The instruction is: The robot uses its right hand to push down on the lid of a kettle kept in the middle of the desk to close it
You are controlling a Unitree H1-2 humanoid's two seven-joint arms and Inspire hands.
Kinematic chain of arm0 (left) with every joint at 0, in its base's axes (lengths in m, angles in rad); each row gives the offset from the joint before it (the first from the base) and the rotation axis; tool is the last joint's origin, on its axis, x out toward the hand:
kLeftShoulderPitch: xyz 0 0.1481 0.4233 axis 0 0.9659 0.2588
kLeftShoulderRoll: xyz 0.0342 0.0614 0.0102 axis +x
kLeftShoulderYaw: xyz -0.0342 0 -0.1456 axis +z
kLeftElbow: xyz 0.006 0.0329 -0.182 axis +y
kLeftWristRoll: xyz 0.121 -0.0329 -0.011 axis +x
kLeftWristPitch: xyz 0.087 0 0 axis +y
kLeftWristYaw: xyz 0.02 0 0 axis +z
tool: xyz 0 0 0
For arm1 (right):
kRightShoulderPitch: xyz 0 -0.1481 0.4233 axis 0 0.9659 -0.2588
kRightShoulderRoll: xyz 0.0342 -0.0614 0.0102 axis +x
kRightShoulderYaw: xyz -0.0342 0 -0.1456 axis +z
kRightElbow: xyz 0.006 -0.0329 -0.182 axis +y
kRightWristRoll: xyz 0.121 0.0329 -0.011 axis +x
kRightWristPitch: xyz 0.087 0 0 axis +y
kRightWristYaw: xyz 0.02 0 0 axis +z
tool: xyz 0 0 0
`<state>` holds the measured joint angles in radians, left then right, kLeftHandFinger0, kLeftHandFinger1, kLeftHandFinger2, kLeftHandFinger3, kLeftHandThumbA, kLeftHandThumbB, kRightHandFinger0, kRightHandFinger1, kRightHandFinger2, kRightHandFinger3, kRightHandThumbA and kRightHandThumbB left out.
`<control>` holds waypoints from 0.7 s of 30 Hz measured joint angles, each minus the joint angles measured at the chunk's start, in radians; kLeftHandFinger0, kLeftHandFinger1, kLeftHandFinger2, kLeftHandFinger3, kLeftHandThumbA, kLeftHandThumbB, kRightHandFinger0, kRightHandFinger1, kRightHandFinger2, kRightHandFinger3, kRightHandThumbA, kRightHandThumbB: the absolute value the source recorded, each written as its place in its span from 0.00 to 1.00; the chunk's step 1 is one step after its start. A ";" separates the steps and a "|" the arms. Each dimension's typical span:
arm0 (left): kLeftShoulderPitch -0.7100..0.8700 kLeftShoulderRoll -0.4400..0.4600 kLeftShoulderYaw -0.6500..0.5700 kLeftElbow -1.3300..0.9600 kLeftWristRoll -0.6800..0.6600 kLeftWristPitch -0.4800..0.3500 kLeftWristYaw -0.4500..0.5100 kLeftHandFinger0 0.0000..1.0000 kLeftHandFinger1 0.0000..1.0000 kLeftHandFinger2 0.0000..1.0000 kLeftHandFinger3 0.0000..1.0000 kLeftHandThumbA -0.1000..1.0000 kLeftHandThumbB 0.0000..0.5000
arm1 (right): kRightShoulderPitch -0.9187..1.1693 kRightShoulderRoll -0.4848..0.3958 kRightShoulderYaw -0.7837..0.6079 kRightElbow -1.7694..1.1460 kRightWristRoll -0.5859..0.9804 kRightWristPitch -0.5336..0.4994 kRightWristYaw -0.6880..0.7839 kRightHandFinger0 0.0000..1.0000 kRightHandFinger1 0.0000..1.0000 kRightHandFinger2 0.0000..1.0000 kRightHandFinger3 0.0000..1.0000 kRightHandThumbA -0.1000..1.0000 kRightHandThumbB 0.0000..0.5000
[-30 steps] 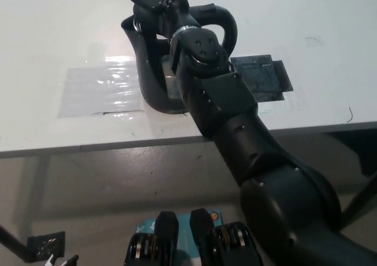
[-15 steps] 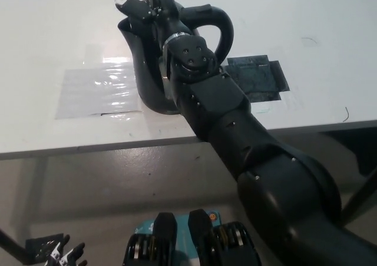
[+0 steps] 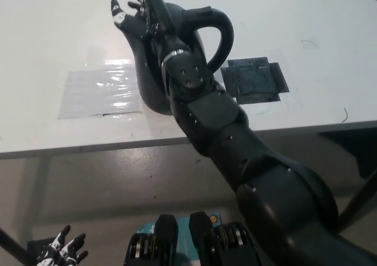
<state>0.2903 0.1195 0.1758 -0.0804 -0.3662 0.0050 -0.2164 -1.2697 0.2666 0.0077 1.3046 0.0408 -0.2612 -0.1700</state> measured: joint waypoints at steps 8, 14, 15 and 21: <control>0.017 0.000 0.014 0.000 -0.004 -0.002 0.000 1.00 1.00 0.86 1.00 0.35 0.55 | 0.027 0.036 -0.004 -0.012 -0.012 -0.052 0.004 1.00 1.00 1.00 1.00 0.63 0.11; 0.023 0.000 0.032 0.002 -0.009 -0.002 0.000 1.00 1.00 0.86 1.00 0.32 0.55 | 0.086 0.038 -0.016 -0.189 -0.010 -0.029 0.023 1.00 1.00 1.00 1.00 0.66 0.12; 0.023 0.000 0.035 0.003 -0.010 -0.001 0.000 1.00 1.00 0.85 1.00 0.32 0.57 | 0.103 0.039 -0.015 -0.231 -0.010 -0.019 0.026 1.00 1.00 1.00 1.00 0.91 0.50; 0.021 -0.001 0.045 0.015 -0.010 0.000 0.000 1.00 1.00 0.86 1.00 0.33 0.54 | 0.172 0.022 -0.011 -0.443 -0.011 0.048 0.035 1.00 1.00 1.00 1.00 0.70 0.22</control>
<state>0.3112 0.1187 0.2212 -0.0654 -0.3758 0.0049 -0.2162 -1.0975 0.2890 -0.0037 0.8621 0.0299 -0.2133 -0.1345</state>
